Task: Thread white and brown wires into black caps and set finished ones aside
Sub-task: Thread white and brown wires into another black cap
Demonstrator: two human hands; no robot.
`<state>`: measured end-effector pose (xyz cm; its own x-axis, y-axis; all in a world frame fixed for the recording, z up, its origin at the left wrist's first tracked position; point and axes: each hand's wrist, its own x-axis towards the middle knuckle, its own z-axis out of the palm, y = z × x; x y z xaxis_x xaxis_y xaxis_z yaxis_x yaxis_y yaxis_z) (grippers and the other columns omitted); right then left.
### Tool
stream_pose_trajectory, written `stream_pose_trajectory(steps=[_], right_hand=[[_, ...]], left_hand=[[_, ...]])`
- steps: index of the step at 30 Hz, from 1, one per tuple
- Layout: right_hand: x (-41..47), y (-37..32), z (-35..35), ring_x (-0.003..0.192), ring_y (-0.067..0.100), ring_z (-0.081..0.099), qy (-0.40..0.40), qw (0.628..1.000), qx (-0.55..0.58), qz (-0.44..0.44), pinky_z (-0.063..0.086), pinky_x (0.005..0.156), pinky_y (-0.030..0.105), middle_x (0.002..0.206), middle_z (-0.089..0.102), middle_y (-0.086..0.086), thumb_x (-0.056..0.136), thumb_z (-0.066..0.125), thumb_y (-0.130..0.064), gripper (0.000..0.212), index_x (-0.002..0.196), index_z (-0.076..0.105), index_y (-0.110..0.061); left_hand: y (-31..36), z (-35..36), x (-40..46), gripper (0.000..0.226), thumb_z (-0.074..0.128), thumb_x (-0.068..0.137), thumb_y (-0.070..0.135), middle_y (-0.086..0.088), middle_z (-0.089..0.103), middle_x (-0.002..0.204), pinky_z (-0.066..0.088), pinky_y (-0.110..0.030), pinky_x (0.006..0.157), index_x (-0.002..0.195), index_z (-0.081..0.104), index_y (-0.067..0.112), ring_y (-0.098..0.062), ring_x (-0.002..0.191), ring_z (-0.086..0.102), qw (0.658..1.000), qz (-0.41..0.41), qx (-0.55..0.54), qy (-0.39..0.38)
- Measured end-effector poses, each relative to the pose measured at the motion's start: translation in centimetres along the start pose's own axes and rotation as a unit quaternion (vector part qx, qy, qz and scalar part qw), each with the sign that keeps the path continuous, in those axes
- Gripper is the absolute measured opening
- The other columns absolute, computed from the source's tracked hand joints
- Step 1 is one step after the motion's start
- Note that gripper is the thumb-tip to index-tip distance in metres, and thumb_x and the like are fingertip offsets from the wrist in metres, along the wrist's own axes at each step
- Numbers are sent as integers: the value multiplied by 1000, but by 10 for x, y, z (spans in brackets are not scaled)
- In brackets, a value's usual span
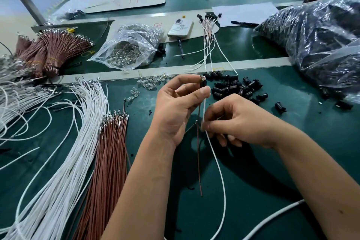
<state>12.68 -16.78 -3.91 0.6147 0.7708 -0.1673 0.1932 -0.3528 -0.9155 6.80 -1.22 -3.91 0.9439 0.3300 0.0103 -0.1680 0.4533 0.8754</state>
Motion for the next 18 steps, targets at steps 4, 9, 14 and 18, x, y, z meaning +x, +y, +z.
stream_pose_trajectory(steps=[4, 9, 14, 18], right_hand=[[3, 2, 2, 38, 12, 50, 97, 993, 37, -61, 36, 35, 21, 56, 64, 6, 96, 73, -16, 12, 89, 74, -7], [6, 5, 0, 48, 16, 56, 168, 974, 92, -121, 38, 37, 22, 68, 68, 5, 92, 78, -20, 10, 90, 77, -9], [8, 6, 1, 51, 32, 51, 185, 968, 104, -130, 38, 38, 24, 63, 63, 19, 89, 82, -29, 13, 87, 78, -17], [9, 8, 3, 44, 24, 49, 200, 965, 101, -135, 37, 38, 22, 53, 59, 10, 90, 80, -21, 13, 82, 75, -13]], left_hand=[[2, 0, 0, 26, 77, 63, 3, -4, 67, 76, 54, -23, 67, 86, 68, 11, -17, 70, 64, 999, 21, 26, 0], [1, 1, -1, 25, 77, 63, 5, -5, 68, 78, 54, -23, 70, 86, 70, 12, -16, 71, 65, 999, 25, 44, -7], [3, 2, -2, 20, 74, 73, -3, -5, 70, 78, 53, -21, 67, 87, 71, 11, -14, 70, 66, 999, 15, 43, -13], [6, 3, -4, 14, 77, 79, 6, -1, 71, 79, 49, -24, 70, 81, 74, 20, -14, 73, 63, 998, -7, 70, -6]])
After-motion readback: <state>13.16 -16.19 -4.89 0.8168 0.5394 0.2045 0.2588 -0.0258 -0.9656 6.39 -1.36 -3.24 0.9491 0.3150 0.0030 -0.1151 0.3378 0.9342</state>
